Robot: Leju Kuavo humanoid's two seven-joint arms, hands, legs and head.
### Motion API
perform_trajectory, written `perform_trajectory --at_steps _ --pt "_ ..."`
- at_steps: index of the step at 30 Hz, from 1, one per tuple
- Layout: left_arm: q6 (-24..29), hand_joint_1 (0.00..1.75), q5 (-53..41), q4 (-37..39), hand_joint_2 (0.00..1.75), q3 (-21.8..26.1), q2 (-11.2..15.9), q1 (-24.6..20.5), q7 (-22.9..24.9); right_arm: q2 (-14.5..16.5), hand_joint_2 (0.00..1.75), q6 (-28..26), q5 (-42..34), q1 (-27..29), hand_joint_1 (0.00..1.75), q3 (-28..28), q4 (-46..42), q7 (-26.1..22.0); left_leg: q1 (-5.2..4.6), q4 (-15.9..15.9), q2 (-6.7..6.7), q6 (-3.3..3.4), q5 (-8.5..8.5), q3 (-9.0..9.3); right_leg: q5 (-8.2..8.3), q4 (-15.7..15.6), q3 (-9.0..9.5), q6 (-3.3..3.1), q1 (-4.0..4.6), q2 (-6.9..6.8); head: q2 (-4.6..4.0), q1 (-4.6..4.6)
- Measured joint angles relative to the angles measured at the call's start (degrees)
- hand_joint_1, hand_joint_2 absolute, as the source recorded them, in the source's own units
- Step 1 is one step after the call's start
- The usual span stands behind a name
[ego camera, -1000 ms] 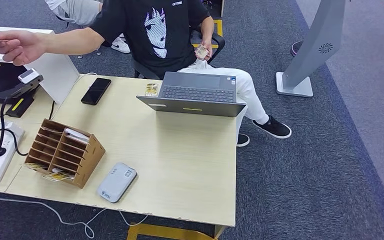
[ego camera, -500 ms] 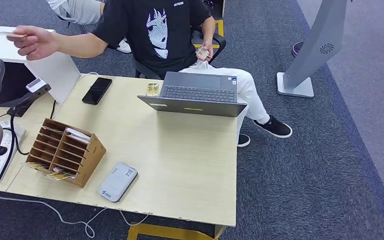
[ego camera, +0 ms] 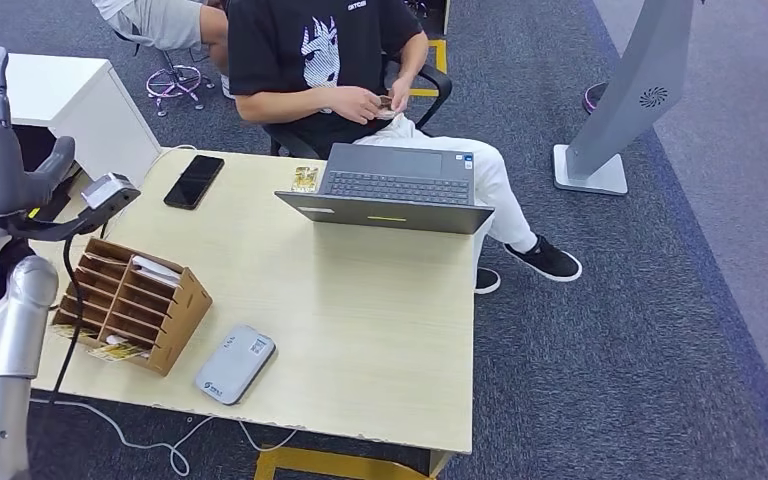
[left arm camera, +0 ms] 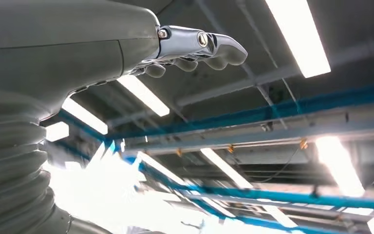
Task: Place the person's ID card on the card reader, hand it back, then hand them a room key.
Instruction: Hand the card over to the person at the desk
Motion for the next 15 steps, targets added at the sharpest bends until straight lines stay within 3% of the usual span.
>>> perform_trajectory --at_steps 7,11,15 --pt "0.1 0.00 13.7 -17.5 1.75 3.1 -8.5 13.4 -6.7 0.2 1.75 -0.9 -1.0 1.2 0.00 0.0 0.0 -0.7 0.01 0.0 0.04 0.12 -0.09 -0.03 -0.03 0.0 -0.01 0.02 -0.01 0.02 0.00 0.01" --pt "0.1 0.00 20.7 -24.8 1.75 3.5 -10.6 20.2 -8.3 0.3 1.75 -1.0 -1.6 1.5 0.00 -0.1 0.0 -0.6 0.01 0.0 0.11 0.11 -0.10 0.01 -0.04 0.0 0.03 0.02 -0.01 0.07 0.00 0.00" --pt "0.1 0.00 27.0 -33.1 1.75 3.3 -12.0 32.3 -9.1 0.6 1.75 -1.1 -2.7 2.1 0.00 -0.9 0.0 -0.5 0.02 0.0 0.16 0.10 -0.16 0.04 -0.13 0.0 -0.02 0.06 -0.01 0.17 0.00 -0.02"
